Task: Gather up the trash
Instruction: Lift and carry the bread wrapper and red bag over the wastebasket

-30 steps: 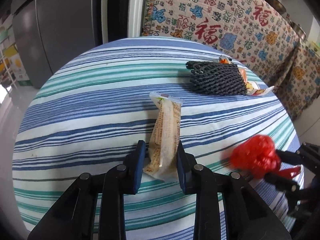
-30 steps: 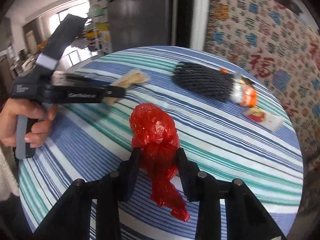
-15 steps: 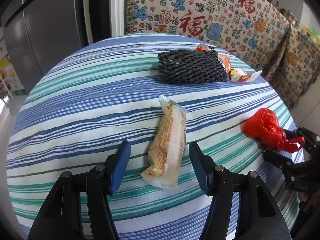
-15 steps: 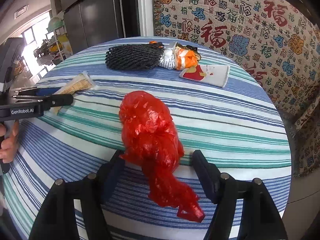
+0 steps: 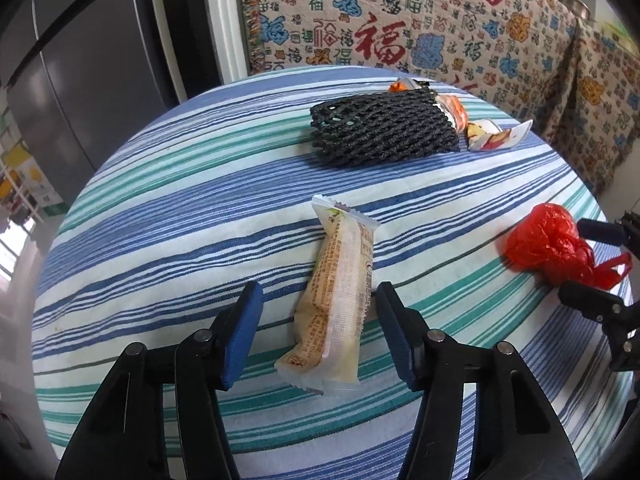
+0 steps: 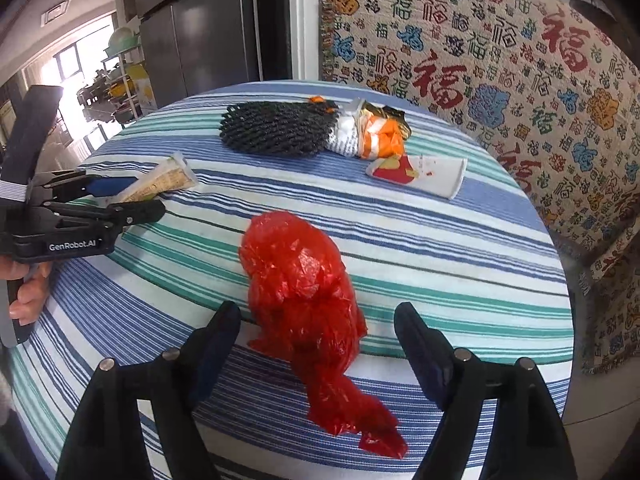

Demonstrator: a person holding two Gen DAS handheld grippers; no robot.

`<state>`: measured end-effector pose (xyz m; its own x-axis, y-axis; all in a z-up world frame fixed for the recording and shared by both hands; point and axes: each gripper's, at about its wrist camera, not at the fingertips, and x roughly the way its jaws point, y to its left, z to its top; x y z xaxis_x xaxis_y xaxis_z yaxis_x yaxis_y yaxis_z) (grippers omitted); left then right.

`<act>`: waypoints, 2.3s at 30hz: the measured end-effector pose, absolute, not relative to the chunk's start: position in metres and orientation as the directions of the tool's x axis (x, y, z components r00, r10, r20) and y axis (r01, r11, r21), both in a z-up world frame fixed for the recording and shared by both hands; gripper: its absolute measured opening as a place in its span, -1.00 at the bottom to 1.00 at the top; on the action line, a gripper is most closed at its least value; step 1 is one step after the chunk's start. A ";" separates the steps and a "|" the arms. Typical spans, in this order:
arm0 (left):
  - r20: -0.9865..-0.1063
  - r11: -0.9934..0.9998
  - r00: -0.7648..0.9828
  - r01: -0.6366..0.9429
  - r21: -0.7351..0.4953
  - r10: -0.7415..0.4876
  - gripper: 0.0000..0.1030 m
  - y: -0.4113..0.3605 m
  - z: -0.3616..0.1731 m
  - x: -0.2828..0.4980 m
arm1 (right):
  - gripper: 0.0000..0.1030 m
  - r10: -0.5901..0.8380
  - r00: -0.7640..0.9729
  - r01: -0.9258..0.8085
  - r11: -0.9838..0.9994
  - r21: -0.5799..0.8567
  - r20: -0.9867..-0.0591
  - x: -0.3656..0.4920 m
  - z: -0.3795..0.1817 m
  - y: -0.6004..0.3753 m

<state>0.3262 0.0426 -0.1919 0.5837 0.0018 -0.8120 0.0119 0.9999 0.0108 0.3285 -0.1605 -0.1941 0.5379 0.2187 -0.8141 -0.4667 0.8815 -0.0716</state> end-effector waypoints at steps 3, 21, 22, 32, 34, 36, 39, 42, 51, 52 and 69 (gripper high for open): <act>-0.811 1.000 0.585 0.023 0.002 -0.012 -0.28 0.043 -0.190 0.323 | 0.50 0.253 0.531 -0.489 0.871 -0.048 -0.809 0.328 -0.190 -0.158; -0.739 0.982 0.647 0.146 -0.122 -0.188 -0.51 0.009 -0.147 0.282 | -0.16 0.275 0.540 -0.344 0.935 0.089 -0.796 0.301 -0.157 -0.227; -0.735 0.980 0.650 0.153 -0.125 -0.195 -0.51 0.004 -0.144 0.280 | -0.16 0.269 0.543 -0.337 0.937 0.088 -0.796 0.299 -0.156 -0.232; -0.714 0.977 0.676 0.205 -0.056 -0.183 -0.51 -0.040 -0.126 0.269 | -0.16 0.226 0.580 -0.269 0.960 0.078 -0.783 0.279 -0.144 -0.276; -0.712 0.977 0.681 0.209 -0.035 -0.171 -0.51 -0.045 -0.125 0.267 | -0.16 0.225 0.584 -0.260 0.962 0.083 -0.780 0.277 -0.142 -0.282; -0.709 0.976 0.685 0.214 -0.023 -0.167 -0.51 -0.049 -0.123 0.265 | -0.16 0.222 0.589 -0.253 0.964 0.084 -0.777 0.276 -0.140 -0.287; -0.703 0.976 0.694 0.218 -0.004 -0.158 -0.51 -0.052 -0.120 0.262 | -0.16 0.218 0.591 -0.249 0.965 0.082 -0.776 0.276 -0.139 -0.290; -0.699 0.975 0.697 0.222 0.001 -0.158 -0.51 -0.055 -0.117 0.259 | -0.16 0.219 0.591 -0.248 0.965 0.083 -0.776 0.276 -0.140 -0.292; -0.708 0.949 0.657 0.309 -0.060 -0.259 -0.51 -0.089 -0.108 0.240 | -0.16 0.190 0.622 -0.206 0.976 0.076 -0.759 0.264 -0.130 -0.315; -0.709 0.942 0.648 0.328 -0.069 -0.278 -0.51 -0.098 -0.107 0.238 | -0.16 0.181 0.630 -0.192 0.979 0.074 -0.755 0.261 -0.127 -0.322; -0.734 0.765 0.394 0.589 -0.261 -0.554 -0.51 -0.316 -0.134 0.240 | -0.15 -0.075 0.557 0.217 0.974 0.058 -0.827 0.197 -0.155 -0.524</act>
